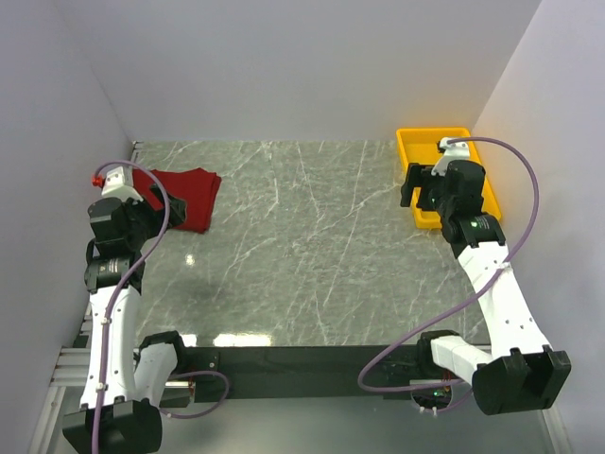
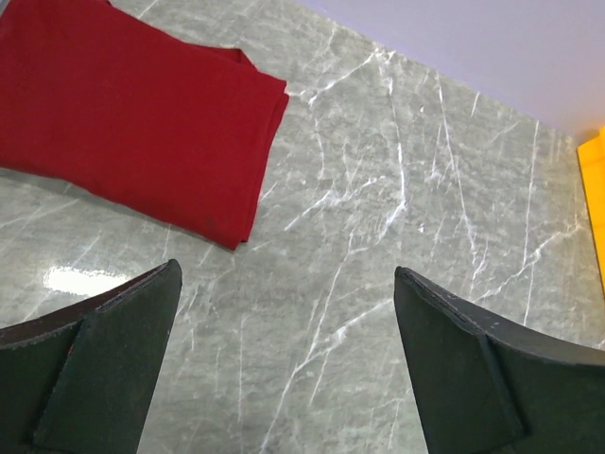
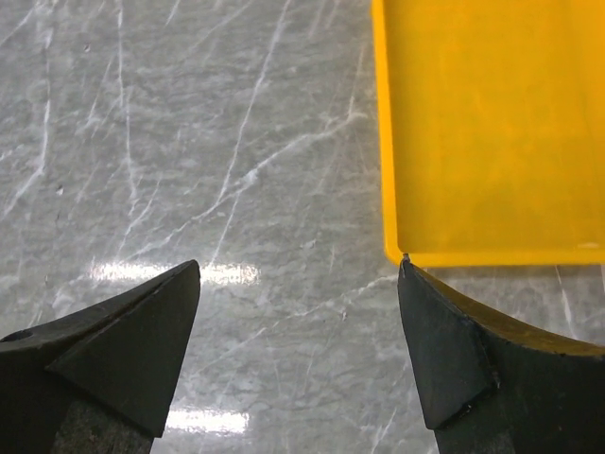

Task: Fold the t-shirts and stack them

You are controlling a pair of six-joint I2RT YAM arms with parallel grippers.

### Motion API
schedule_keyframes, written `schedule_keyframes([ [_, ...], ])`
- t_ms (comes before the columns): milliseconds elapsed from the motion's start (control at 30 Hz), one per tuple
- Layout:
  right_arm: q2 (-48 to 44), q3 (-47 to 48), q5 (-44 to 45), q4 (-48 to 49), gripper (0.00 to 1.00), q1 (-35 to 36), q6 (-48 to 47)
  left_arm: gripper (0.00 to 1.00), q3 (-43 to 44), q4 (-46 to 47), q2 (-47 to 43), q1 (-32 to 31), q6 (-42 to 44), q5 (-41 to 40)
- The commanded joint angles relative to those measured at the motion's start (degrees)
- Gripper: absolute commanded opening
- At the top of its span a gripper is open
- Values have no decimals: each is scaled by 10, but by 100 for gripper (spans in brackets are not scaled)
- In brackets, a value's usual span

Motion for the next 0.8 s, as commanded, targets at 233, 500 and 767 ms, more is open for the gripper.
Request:
schedule_keyframes([
  [233, -21, -7, 61, 31, 90, -4, 26, 99, 27, -17, -11, -4, 25, 3],
  [500, -12, -16, 67, 48, 92, -4, 7, 99, 21, -12, -8, -4, 29, 1],
  [767, -9, -25, 71, 60, 93, -4, 7, 99, 15, -7, -4, -4, 28, -1],
])
